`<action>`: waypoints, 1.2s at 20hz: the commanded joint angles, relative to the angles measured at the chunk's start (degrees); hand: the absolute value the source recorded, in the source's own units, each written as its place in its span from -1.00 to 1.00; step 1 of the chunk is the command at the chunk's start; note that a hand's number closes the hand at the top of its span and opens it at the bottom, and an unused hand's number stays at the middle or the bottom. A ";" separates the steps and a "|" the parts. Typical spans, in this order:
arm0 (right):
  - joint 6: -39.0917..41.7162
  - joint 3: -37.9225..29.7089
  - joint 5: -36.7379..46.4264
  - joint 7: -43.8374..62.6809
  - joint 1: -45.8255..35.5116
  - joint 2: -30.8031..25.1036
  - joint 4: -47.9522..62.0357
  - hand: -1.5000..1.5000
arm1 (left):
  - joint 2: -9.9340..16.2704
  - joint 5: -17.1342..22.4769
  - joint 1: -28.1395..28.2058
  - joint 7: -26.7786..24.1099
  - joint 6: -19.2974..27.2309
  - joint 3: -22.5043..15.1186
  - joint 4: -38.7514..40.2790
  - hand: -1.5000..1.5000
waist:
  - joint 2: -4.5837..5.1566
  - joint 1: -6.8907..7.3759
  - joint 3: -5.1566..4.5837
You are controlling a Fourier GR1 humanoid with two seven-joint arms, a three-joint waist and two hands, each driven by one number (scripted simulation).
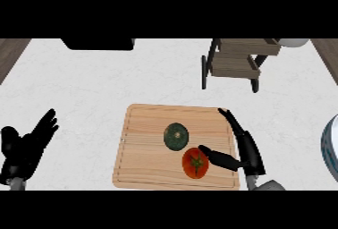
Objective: Pick the squash from the cutting board and place it in the tiered basket
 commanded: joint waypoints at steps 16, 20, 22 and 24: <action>22.85 4.41 2.02 45.18 -20.92 0.93 -9.48 -1.00 | -2.81 -3.10 -1.02 -1.25 -2.50 3.04 3.90 0.00 | 0.19 -0.62 0.25; 28.44 2.91 0.56 52.98 -21.66 -1.30 -12.89 -1.00 | -1.71 -3.90 -1.10 -0.24 -3.49 4.26 3.00 0.00 | 0.13 -0.80 0.25; 28.16 3.48 2.55 56.38 -23.04 0.47 -11.70 -1.00 | -3.99 -4.31 2.93 -2.48 -2.72 3.69 -0.13 0.00 | 0.09 -0.47 0.25; 29.81 2.43 3.19 58.48 -21.16 -0.19 -14.11 -1.00 | -2.72 -4.21 1.24 -3.97 -5.06 6.33 3.71 0.00 | 0.13 -0.73 0.24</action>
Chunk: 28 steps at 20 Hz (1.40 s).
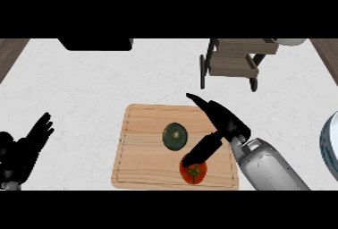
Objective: Pick the squash from the cutting board and place it in the tiered basket
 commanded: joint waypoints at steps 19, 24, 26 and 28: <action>6.68 -6.72 10.41 -5.85 6.04 9.92 8.46 -1.00 | -5.18 -5.83 -0.11 -0.03 -4.66 6.10 1.03 0.00 | 0.09 0.10 0.01; 8.41 -9.40 12.21 -7.98 6.70 10.96 8.03 -1.00 | -7.83 -9.11 1.55 -1.76 -4.82 6.16 0.39 0.00 | 0.05 0.02 0.01; 9.27 -8.50 12.37 -8.23 9.67 11.21 5.60 -1.00 | -5.29 -5.94 1.40 4.07 -7.95 8.56 -4.20 0.00 | 0.02 -0.02 0.02; 10.14 -10.16 14.13 -12.05 7.95 11.03 10.39 -1.00 | -8.34 -8.49 -0.27 3.80 -5.74 7.23 -2.92 0.00 | 0.06 -0.03 0.02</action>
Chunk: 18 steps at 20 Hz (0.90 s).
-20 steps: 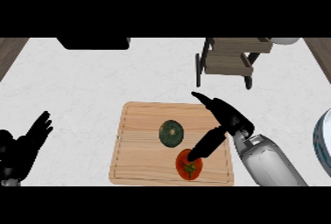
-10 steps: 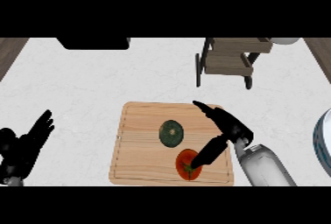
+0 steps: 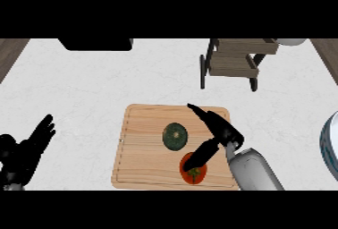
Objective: Pick the squash from the cutting board and place it in the tiered basket
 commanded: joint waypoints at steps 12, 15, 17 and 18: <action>-5.21 3.33 1.68 -5.66 0.10 2.54 7.51 -1.00 | -1.10 -2.23 -2.77 -0.45 -4.18 4.83 3.85 0.00 | 0.02 -0.06 -0.03; -5.32 2.82 1.97 -7.10 -1.01 2.54 9.72 -1.00 | -2.59 -3.53 -1.53 1.39 -3.57 3.75 -0.30 0.00 | 0.02 -0.01 -0.02; -9.52 6.90 -2.99 -4.35 -6.76 2.54 13.47 -1.00 | -3.94 -4.73 -3.06 2.93 -1.54 2.36 -0.70 0.00 | 0.06 0.24 -0.02; -11.16 7.16 -4.76 -6.77 -9.99 2.54 18.30 -1.00 | -1.84 -3.48 -0.98 0.83 -4.20 3.93 -0.05 0.00 | 0.13 0.63 -0.01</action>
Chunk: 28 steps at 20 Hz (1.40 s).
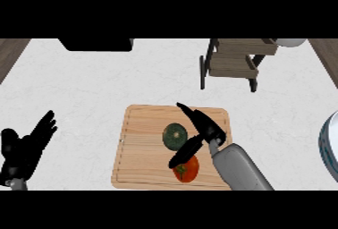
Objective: Pick the squash from the cutting board and place it in the tiered basket
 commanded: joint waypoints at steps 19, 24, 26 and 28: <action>-12.22 2.34 1.39 -3.93 0.36 -1.29 -5.77 1.00 | -0.09 -1.94 -1.25 -5.04 -2.18 3.78 6.35 0.00 | 0.42 -0.42 0.20; -19.32 8.94 14.14 11.72 -5.06 0.29 -12.18 1.00 | -1.24 -1.25 -0.38 0.11 -1.69 2.51 0.73 0.00 | -0.33 -0.80 0.02; -17.81 12.41 20.73 18.44 -12.74 0.33 -10.28 1.00 | -0.24 -1.13 0.45 0.13 -3.17 2.26 0.25 0.00 | -1.44 0.63 -0.36; -14.18 14.37 25.10 23.12 -20.06 0.36 -9.40 1.00 | -0.69 -1.88 -0.45 0.11 -2.08 2.14 1.55 0.00 | -2.05 1.02 -0.82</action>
